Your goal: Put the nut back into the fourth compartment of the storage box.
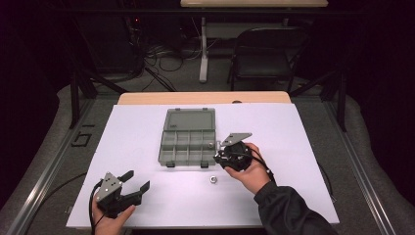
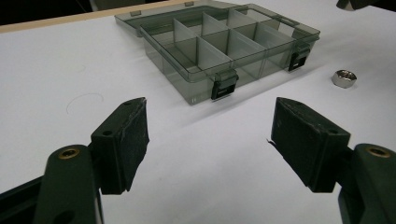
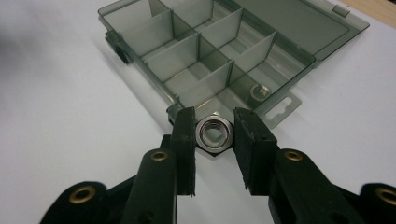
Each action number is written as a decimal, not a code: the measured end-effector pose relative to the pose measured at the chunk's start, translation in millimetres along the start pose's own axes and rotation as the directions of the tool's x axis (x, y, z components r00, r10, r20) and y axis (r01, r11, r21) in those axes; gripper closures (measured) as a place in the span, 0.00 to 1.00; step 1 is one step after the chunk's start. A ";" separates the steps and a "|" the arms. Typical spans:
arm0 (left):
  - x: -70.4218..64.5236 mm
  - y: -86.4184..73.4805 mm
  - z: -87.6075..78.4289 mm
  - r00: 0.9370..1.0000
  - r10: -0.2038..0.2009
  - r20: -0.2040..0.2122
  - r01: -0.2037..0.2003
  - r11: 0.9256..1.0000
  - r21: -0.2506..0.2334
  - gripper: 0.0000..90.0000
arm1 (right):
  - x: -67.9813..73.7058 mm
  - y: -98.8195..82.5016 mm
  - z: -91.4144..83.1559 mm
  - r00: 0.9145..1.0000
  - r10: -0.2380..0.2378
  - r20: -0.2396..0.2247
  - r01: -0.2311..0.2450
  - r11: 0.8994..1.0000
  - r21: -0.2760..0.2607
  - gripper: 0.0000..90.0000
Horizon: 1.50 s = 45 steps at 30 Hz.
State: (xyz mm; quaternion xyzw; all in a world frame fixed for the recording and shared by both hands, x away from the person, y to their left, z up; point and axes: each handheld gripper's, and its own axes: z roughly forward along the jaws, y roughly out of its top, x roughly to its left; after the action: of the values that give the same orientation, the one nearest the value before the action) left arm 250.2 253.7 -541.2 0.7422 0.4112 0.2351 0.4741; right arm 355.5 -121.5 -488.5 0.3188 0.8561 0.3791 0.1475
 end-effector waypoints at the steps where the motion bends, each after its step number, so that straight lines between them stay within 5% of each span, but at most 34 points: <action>1: 0.1 0.0 0.0 1.000 0.000 0.000 0.000 1.000 0.000 0.30 | -1.3 3.6 -0.9 1.000 -0.004 0.001 0.004 1.000 0.021 0.78; 3: 0.1 0.0 -0.1 1.000 0.000 0.000 0.000 1.000 0.000 0.30 | -2.1 5.8 1.7 1.000 0.002 0.001 -0.002 1.000 -0.007 0.78; 5: 0.1 0.0 -0.2 1.000 0.000 0.001 0.000 1.000 -0.001 0.30 | -5.5 15.1 3.1 1.000 0.001 0.002 -0.001 1.000 0.031 0.78; 10: 0.2 0.1 0.0 1.000 0.000 0.002 0.000 1.000 -0.001 0.30 | -11.4 29.9 12.1 1.000 0.017 0.013 -0.017 1.000 0.000 0.78; 19: 0.8 0.1 -0.1 1.000 -0.003 -0.002 0.003 1.000 -0.002 0.30 | -24.8 46.6 34.7 0.998 0.059 0.037 -0.060 0.998 0.023 0.78; 20: 0.8 0.2 -0.3 1.000 -0.003 -0.002 0.003 1.000 -0.002 0.30 | -26.9 49.5 36.0 0.998 0.058 0.039 -0.060 0.996 0.070 0.78; 21: 0.7 0.3 -0.6 1.000 -0.002 0.001 0.002 1.000 -0.004 0.30 | -29.0 51.4 44.9 0.996 0.077 0.046 -0.078 0.996 0.038 0.78; 22: 0.7 0.2 -0.6 1.000 -0.001 0.002 0.001 1.000 -0.004 0.30 | -30.5 53.5 45.0 0.996 0.081 0.046 -0.085 0.992 0.090 0.78; 23: 0.7 0.2 -0.6 1.000 -0.001 0.002 0.001 1.000 -0.004 0.30 | -30.6 50.9 53.7 0.993 0.104 0.047 -0.105 0.994 0.007 0.78; 27: 1.2 -0.2 -0.6 1.000 -0.007 0.002 0.007 1.000 -0.005 0.30 | -33.3 49.1 62.9 0.992 0.107 0.070 -0.111 0.992 0.053 0.78; 45: 0.9 0.2 -0.3 1.000 -0.003 0.003 0.003 1.000 -0.005 0.30 | -34.3 45.9 79.6 0.990 0.099 0.098 -0.104 0.993 0.055 0.78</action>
State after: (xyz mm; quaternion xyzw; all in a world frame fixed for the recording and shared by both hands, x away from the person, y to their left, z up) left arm 250.5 254.6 -540.9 0.7408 0.4111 0.2340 0.4769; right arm 440.5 -76.5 -507.3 0.3839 0.8417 0.3447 0.1593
